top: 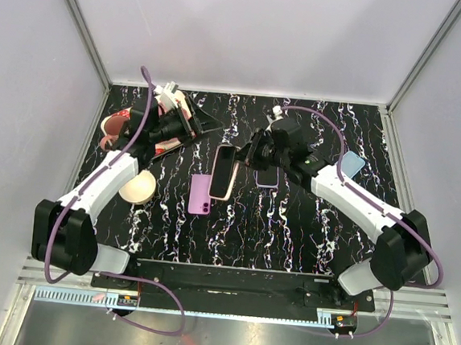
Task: Take the phone out of the phone case
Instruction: Remove the phone case from the phone.
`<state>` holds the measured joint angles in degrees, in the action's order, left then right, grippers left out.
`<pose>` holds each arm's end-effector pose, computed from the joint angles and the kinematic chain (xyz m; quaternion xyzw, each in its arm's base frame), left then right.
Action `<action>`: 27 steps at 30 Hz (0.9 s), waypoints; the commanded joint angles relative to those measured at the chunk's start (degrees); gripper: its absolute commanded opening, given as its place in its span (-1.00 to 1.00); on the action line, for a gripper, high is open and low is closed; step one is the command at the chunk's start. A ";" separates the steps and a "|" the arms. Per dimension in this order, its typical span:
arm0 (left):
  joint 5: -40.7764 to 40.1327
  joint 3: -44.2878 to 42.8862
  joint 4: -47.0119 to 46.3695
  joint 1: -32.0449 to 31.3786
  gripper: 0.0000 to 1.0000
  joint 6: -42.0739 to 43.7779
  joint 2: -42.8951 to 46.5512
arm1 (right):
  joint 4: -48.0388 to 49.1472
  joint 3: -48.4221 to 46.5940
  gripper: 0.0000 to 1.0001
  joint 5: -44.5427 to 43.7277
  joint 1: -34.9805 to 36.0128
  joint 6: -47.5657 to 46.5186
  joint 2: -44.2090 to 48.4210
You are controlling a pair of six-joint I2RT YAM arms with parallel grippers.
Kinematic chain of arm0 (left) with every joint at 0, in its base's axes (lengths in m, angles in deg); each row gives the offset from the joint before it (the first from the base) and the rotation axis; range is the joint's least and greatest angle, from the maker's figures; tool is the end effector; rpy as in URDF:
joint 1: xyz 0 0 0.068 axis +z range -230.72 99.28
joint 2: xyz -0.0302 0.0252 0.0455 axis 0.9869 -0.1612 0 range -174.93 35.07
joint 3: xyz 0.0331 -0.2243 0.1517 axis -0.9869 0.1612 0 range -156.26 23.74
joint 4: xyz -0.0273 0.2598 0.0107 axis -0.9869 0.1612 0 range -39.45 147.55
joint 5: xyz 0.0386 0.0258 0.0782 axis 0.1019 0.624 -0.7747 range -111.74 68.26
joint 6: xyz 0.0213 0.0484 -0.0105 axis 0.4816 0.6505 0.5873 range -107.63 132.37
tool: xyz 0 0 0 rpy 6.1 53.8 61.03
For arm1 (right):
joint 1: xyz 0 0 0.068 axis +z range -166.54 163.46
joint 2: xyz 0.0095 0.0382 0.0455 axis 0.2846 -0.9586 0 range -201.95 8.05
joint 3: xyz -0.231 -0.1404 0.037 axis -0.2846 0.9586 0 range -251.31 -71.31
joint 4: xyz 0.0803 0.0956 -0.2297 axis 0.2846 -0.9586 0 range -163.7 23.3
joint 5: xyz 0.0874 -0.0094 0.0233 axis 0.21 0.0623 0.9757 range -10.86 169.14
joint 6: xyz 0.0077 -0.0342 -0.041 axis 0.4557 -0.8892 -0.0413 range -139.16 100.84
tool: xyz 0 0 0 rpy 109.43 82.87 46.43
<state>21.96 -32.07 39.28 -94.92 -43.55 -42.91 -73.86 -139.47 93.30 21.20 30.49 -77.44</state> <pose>0.2969 -0.1006 0.3160 -0.0334 0.7532 -0.5744 0.3189 0.2713 0.2209 0.3160 0.0203 0.8369 0.4459 0.3167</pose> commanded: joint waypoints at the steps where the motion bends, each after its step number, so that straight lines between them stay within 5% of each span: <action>1: -23.01 -9.05 24.96 1.01 0.98 13.99 2.48 | -12.87 -5.22 -1.00 -5.19 0.23 -6.84 -1.60; 9: -34.47 -15.54 41.91 -3.91 0.97 15.75 -4.44 | -25.96 -14.01 -1.00 -11.41 1.11 -14.22 -11.44; 15: -32.63 -13.45 42.82 -4.70 0.94 11.63 -9.21 | -29.23 -15.16 -1.00 -16.70 2.16 -16.25 -16.89; 23: -32.01 -12.22 42.82 -5.14 0.93 9.34 -10.88 | -29.15 -9.45 -0.45 -18.02 4.89 -15.20 -19.71; 27: -31.05 -12.13 42.65 -5.23 0.92 8.11 -11.94 | -28.88 -6.29 -0.42 -18.46 6.64 -13.79 -20.41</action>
<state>-8.97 -44.12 82.43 -99.88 -33.43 -53.88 -102.17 -148.21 75.98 25.61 15.28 -97.38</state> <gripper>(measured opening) 0.964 0.285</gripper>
